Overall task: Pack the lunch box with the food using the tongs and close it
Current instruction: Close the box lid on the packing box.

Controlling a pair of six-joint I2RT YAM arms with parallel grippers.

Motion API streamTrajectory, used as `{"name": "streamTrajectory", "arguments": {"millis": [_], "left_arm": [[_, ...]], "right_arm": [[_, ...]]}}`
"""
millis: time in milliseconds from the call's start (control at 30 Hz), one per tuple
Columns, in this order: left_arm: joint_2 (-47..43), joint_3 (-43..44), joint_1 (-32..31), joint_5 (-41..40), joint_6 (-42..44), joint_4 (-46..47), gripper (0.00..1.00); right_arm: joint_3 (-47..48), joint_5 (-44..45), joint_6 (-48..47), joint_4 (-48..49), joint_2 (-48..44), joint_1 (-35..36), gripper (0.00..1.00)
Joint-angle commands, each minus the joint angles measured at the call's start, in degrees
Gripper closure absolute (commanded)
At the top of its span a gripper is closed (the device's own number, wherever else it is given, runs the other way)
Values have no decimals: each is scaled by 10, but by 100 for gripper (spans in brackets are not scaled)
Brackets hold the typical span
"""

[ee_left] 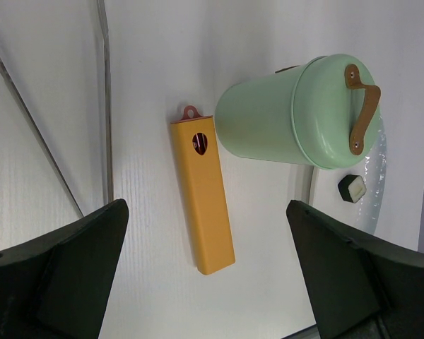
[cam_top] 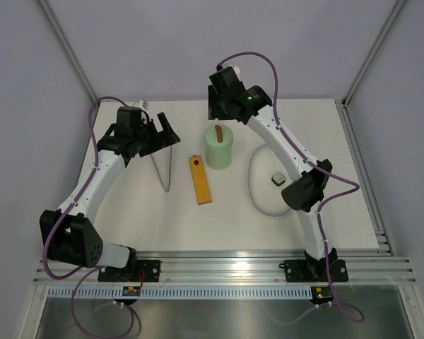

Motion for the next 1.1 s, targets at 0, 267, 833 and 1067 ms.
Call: {"name": "streamTrajectory", "arguments": {"millis": [0, 267, 833, 1067], "left_arm": [[-22, 3, 2, -10, 7, 16, 1], [-22, 0, 2, -13, 8, 14, 1], [-34, -6, 2, -15, 5, 14, 1], [-37, -12, 2, -15, 4, 12, 1]], "right_arm": [[9, 10, -10, 12, -13, 9, 41], [-124, -47, 15, 30, 18, 26, 41], [-61, 6, -11, 30, -75, 31, 40], [-100, -23, 2, 23, -6, 30, 41]]}}
